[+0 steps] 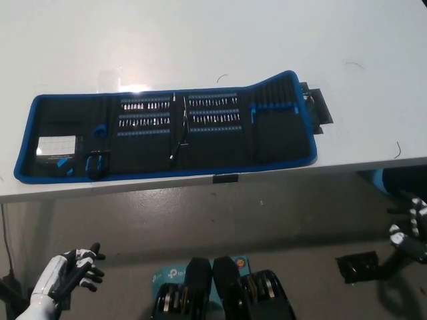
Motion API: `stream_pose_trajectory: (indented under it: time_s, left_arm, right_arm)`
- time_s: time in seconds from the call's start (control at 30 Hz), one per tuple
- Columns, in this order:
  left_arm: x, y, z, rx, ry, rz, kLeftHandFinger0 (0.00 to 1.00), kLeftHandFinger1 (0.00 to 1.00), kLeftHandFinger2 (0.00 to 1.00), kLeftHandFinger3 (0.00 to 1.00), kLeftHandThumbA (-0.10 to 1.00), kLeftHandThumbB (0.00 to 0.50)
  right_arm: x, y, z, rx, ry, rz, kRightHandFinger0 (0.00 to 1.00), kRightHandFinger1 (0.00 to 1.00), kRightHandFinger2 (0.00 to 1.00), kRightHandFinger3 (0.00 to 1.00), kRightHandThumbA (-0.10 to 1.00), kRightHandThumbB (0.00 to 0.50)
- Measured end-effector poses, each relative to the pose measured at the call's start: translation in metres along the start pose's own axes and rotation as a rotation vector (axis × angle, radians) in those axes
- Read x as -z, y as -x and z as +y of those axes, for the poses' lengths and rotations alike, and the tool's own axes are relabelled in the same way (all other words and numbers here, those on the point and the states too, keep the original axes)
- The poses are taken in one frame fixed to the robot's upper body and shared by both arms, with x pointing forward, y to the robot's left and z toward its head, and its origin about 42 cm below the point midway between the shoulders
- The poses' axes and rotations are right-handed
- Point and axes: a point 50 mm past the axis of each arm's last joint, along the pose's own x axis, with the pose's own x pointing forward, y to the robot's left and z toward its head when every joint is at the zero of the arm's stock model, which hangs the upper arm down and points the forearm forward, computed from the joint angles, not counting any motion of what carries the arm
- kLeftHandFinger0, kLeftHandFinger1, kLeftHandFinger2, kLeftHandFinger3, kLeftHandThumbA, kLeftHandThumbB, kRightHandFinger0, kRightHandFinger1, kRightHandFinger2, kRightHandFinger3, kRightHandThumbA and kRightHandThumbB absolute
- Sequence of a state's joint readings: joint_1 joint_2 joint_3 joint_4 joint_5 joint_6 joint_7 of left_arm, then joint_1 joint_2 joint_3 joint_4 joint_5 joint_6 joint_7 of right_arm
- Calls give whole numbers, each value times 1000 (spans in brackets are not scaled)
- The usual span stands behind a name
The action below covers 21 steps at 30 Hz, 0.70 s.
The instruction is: The robot uses its right hand to lift an edge of the toolkit kept in middle of the desk and make one fold in it
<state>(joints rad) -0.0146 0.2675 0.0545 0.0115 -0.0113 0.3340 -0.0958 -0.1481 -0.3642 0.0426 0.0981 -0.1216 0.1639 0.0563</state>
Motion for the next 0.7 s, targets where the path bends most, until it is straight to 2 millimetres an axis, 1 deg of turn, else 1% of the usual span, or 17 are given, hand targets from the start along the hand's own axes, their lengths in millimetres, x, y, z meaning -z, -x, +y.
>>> stream_pose_trajectory:
  time_s: [0.03,0.07,0.1,0.13,0.17,0.2,0.27,0.33,0.37,0.4,0.43,0.47,0.53,0.57,0.6,0.63,0.7]
  left_arm:
    - [0,0,0,1,0,0,409,393,365,512,692,125]
    - [0,0,0,3,0,0,415,401,370,511,694,123]
    - [0,0,-1,6,-1,0,421,408,377,507,693,124]
    - [0,0,-1,9,-1,0,411,403,367,489,691,124]
    - [0,0,-1,11,-1,0,394,396,363,483,690,124]
    - [0,0,-1,12,-2,0,398,402,382,500,692,120]
    - [0,0,-2,16,-2,-1,376,373,352,487,687,124]
    - [0,0,-2,17,-2,-1,370,368,349,485,687,123]
    - [0,0,-2,18,-3,-1,365,371,353,485,686,118]
    - [-1,0,-2,19,-3,-1,372,385,374,501,689,120]
    - [-1,0,-2,18,-4,-1,385,397,392,519,686,118]
    - [-1,0,-2,18,-4,0,393,402,397,529,690,118]
    - [-1,0,-2,19,-4,1,392,398,392,531,681,113]
    - [-1,0,-2,19,-4,1,393,397,383,517,681,114]
    - [-1,0,-2,19,-3,1,393,396,378,509,682,113]
    - [0,0,-2,18,-3,1,393,391,367,501,680,113]
    - [0,0,-2,19,-3,2,396,389,359,487,669,117]
  right_arm:
    - [-12,-1,3,-15,14,-46,490,555,686,940,198,181]
    - [-22,-1,5,-26,26,-83,454,539,692,934,197,175]
    - [-33,-2,7,-37,39,-129,401,490,672,924,188,176]
    - [-43,-2,9,-46,50,-162,368,471,662,908,171,179]
    - [-57,-2,12,-59,63,-212,365,470,661,905,167,179]
    - [-71,-2,14,-75,78,-260,377,476,639,883,114,179]
    - [-93,-1,17,-91,100,-341,369,451,580,827,35,204]
    - [-114,-1,18,-104,117,-427,360,441,570,815,27,206]
    - [-124,-1,18,-106,123,-469,342,425,551,806,96,225]
    - [-132,-1,17,-108,128,-500,304,396,528,791,97,240]
    - [-141,0,16,-108,132,-532,304,396,540,804,91,217]
    - [-148,0,16,-108,136,-559,278,379,546,818,88,208]
    - [-165,-3,14,-109,137,-608,241,367,549,842,174,214]
    - [-171,-6,12,-109,137,-623,195,365,556,848,209,217]
    - [-180,-10,8,-105,136,-644,219,368,546,844,231,230]
    - [-186,-15,5,-98,132,-651,229,362,535,843,228,225]
    - [-191,-27,-1,-85,114,-647,305,384,525,833,260,240]
